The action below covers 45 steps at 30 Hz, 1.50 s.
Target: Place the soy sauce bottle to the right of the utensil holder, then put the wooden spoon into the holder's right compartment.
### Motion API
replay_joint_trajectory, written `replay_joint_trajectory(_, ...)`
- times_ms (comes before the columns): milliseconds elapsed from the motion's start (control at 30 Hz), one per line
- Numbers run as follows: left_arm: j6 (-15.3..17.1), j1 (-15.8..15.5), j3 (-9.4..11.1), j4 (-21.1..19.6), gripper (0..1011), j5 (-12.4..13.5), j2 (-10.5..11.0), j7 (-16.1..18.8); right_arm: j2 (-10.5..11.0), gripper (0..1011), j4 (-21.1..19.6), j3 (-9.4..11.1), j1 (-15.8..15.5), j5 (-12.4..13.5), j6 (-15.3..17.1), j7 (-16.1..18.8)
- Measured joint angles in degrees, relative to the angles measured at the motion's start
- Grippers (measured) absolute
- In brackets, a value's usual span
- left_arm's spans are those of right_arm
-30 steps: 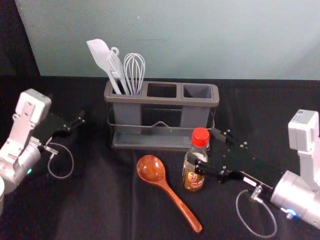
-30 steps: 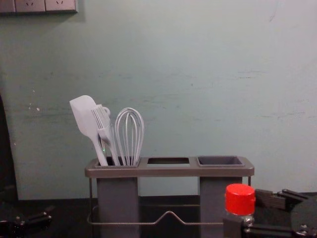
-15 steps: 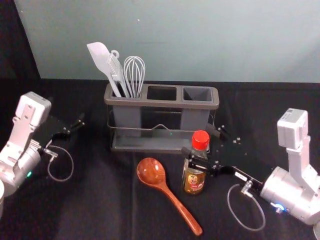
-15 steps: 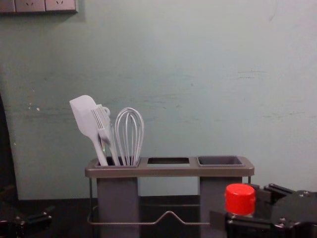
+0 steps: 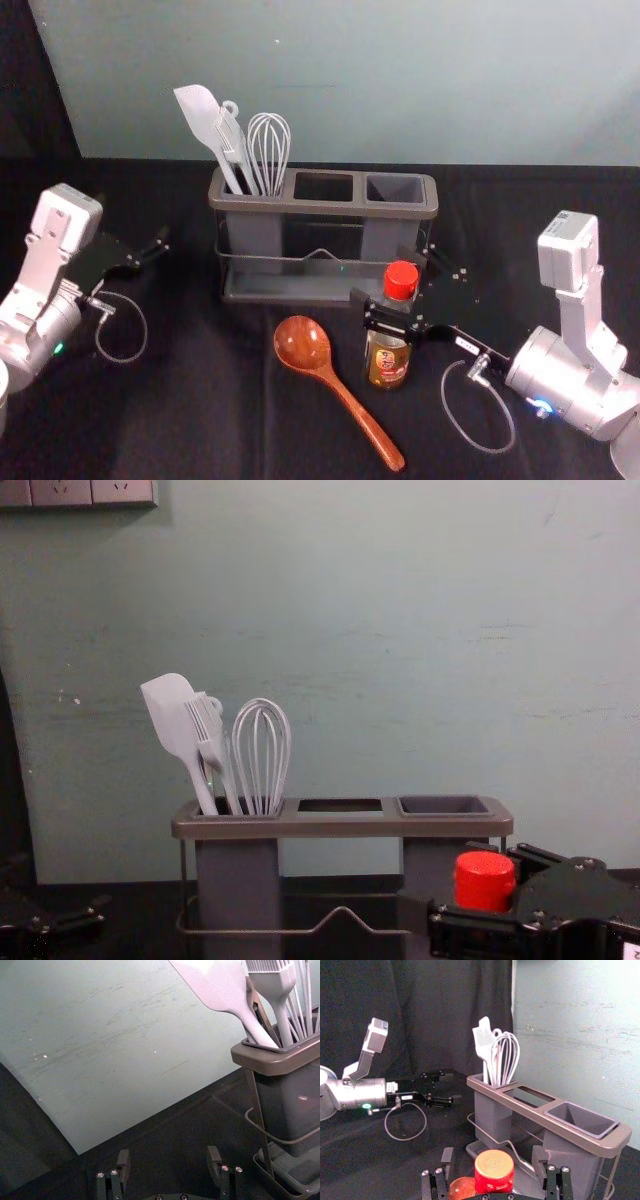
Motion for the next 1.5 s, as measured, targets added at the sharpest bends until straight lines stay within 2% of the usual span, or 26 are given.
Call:
replay_joint_trajectory(400, 0.0, 0.0, 0.0, 0.0, 1005, 0.0, 0.0, 0.0, 0.08, 997, -0.08, 0.05, -0.06, 0.01, 0.06, -0.05)
replay_joint_trajectory(667, 0.0, 0.0, 0.0, 0.0, 1005, 0.0, 0.0, 0.0, 0.14, 837, -0.12, 0.09, -0.09, 0.03, 0.08, -0.07)
replay_joint_trajectory(867, 0.0, 0.0, 0.0, 0.0, 1005, 0.0, 0.0, 0.0, 0.17, 630, -0.17, 0.09, -0.13, 0.04, 0.11, -0.09)
replay_joint_trajectory(1067, 0.0, 0.0, 0.0, 0.0, 1005, 0.0, 0.0, 0.0, 0.19, 481, -0.19, 0.09, -0.13, 0.05, 0.13, -0.09)
replay_joint_trajectory(1100, 0.0, 0.0, 0.0, 0.0, 1005, 0.0, 0.0, 0.0, 0.2, 409, -0.19, 0.09, -0.13, 0.06, 0.12, -0.09)
replay_joint_trajectory(1167, 0.0, 0.0, 0.0, 0.0, 1005, 0.0, 0.0, 0.0, 0.2, 381, -0.19, 0.09, -0.13, 0.07, 0.12, -0.1)
replay_joint_trajectory(1500, 0.0, 0.0, 0.0, 0.0, 1005, 0.0, 0.0, 0.0, 0.22, 381, -0.2, 0.09, -0.13, 0.08, 0.12, -0.1)
